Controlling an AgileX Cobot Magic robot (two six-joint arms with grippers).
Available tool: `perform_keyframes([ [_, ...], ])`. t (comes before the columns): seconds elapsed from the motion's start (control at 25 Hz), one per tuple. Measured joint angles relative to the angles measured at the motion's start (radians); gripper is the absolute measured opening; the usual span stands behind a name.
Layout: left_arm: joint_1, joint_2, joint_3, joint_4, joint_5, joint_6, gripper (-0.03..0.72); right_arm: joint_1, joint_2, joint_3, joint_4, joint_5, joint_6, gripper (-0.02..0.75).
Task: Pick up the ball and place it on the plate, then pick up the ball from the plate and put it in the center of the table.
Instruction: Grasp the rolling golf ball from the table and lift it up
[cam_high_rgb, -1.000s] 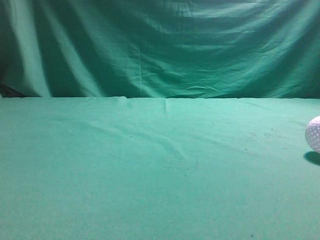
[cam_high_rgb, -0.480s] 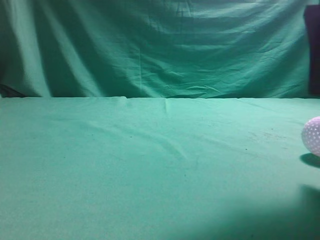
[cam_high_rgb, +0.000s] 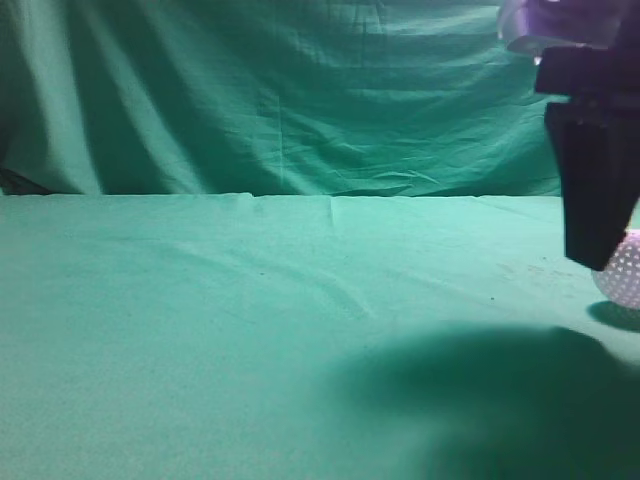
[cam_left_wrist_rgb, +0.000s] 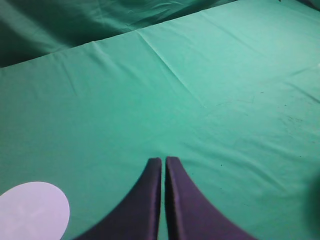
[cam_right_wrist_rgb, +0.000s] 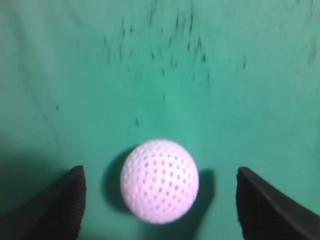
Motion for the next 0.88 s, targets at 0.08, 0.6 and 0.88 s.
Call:
perform_keyframes([
  [0.08,0.0,0.0,0.0,0.0,0.001,0.0,0.0,0.0,0.025,-0.02,0.0,-0.002,0.0,0.56],
  [0.6,0.0,0.0,0.0,0.0,0.008,0.002,0.0,0.0,0.082,-0.033,0.003,-0.009,0.0,0.516],
  [0.88,0.0,0.0,0.0,0.0,0.008,0.002,0.0,0.0,0.102,-0.034,0.003,-0.009,0.0,0.33],
])
